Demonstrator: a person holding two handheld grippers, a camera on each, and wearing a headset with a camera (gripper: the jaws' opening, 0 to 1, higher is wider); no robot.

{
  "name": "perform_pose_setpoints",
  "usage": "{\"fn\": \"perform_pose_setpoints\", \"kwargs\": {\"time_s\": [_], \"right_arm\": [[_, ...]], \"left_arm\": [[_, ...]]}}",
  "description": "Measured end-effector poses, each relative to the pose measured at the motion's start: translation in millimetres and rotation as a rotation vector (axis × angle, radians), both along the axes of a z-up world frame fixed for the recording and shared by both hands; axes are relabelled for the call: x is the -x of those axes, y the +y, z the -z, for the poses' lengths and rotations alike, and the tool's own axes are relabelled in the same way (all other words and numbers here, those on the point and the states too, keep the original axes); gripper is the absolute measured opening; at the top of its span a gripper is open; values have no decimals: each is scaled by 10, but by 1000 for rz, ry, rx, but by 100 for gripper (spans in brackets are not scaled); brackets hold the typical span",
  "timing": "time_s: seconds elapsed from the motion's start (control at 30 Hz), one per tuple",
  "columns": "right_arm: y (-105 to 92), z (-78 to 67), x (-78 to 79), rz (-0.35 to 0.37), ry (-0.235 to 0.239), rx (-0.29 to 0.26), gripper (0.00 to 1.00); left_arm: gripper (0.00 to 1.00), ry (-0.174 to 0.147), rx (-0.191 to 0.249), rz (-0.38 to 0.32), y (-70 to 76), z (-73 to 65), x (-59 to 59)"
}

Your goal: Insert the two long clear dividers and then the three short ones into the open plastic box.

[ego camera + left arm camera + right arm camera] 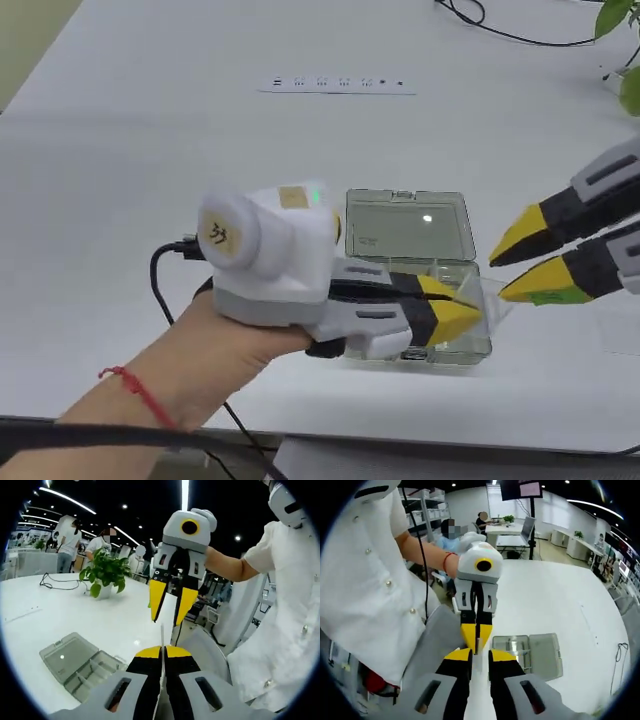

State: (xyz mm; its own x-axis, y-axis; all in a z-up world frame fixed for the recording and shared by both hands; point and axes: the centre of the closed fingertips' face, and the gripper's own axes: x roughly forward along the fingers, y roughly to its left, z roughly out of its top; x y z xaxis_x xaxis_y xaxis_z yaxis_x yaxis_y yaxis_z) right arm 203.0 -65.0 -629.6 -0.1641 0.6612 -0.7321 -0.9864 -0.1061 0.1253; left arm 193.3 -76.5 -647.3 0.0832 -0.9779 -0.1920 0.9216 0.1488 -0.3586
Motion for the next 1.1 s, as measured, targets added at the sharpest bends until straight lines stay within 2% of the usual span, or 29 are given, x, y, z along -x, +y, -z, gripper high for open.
{"fn": "perform_pose_setpoints", "kwargs": {"time_s": [0.07,0.13,0.2,0.23,0.4,0.8,1.1], "right_arm": [[13,31,48,-30,5,18,13],[18,43,61,-41,14,21,9],[36,35,108,-54,50,17,8],[37,45,108,-55,52,19,8],[33,82,127,-64,66,30,7],[50,70,192,-66,105,16,3],[66,82,197,-67,98,15,3]], "left_arm": [[0,-25,7,14,-7,-22,25],[0,-33,7,18,-5,-23,28],[0,-47,7,19,2,-21,25],[0,-54,8,20,7,-20,29],[0,-47,17,21,19,-15,40],[0,-64,28,23,16,-16,66],[0,-64,21,10,39,4,66]]}}
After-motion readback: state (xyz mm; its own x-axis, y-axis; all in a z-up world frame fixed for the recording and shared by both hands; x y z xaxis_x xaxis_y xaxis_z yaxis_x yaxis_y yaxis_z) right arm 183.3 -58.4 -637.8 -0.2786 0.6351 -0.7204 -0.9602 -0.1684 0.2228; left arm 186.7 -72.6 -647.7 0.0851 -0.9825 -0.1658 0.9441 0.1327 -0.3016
